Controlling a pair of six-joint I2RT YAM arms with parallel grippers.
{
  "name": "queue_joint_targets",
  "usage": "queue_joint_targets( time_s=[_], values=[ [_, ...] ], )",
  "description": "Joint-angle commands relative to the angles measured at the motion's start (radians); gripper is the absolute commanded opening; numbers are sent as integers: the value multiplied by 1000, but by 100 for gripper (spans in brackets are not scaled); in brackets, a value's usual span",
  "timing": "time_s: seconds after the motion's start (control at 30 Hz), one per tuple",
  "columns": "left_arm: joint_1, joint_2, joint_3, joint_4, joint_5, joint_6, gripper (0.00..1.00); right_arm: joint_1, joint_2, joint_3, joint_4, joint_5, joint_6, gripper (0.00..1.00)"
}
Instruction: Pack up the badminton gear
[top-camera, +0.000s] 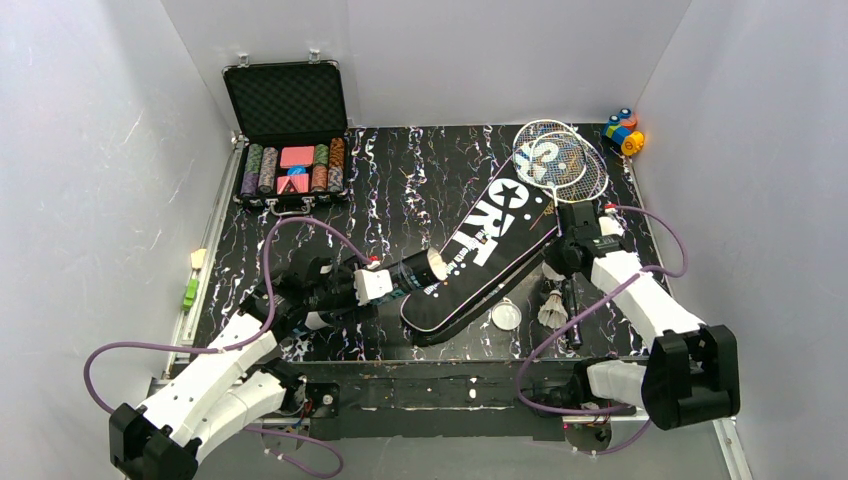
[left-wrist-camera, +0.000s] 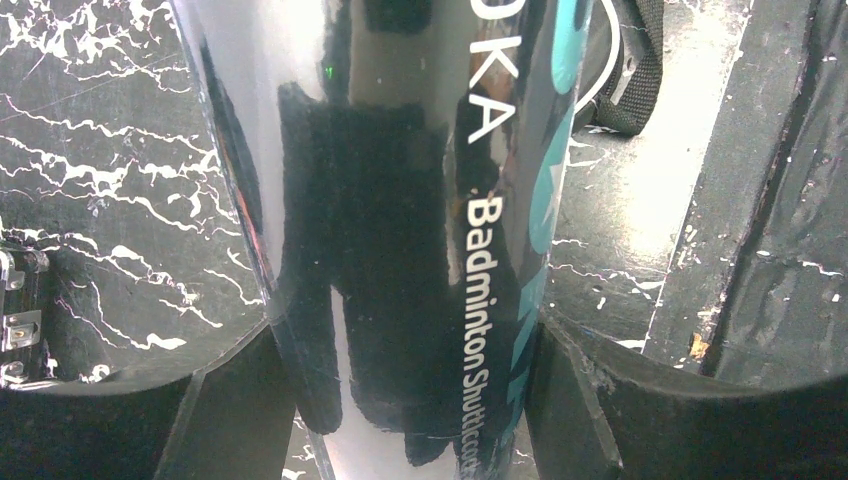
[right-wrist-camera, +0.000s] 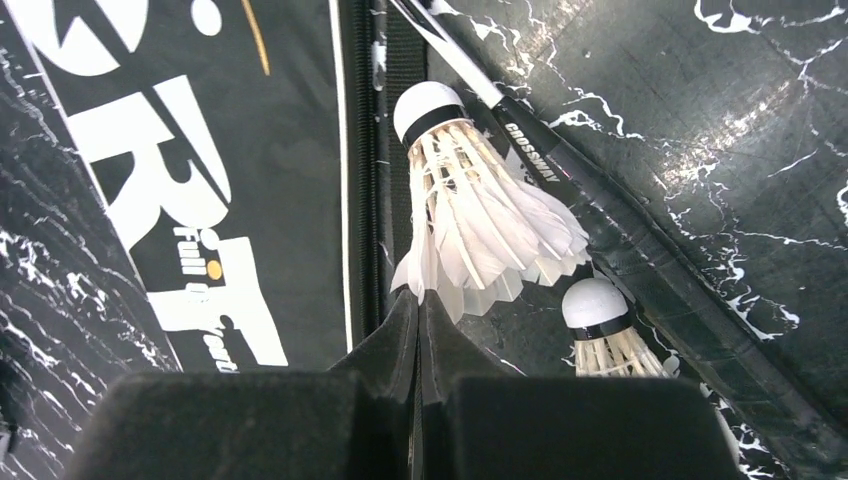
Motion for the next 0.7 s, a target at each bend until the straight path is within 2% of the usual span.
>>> queue_joint_targets(
  time_s=[0.0, 0.1, 0.23, 0.33, 0.47, 0.57, 0.67],
  values=[
    [-4, -21, 21, 5, 27, 1, 5, 34, -77, 24, -3, 46, -63, 1],
    [-4, -21, 22, 1, 29, 2, 5, 87, -139, 35, 3, 4, -125, 1],
    [-4, -29, 7, -8, 33, 33, 5, 157, -215, 67, 30, -243, -257, 1],
    [-4, -43, -9, -14, 37, 72, 5, 206, -277, 103, -6, -468, -353, 1],
    [-4, -55, -23, -28, 73, 100, 7, 235, -396, 133, -60, -685, -437, 1],
    [-4, -43, -25, -37, 99, 129, 8, 250, -444, 151, -75, -817, -465, 1],
    [-4, -28, -25, -26, 98, 147, 8, 292, -430, 202, -116, -878, -498, 1]
  ],
)
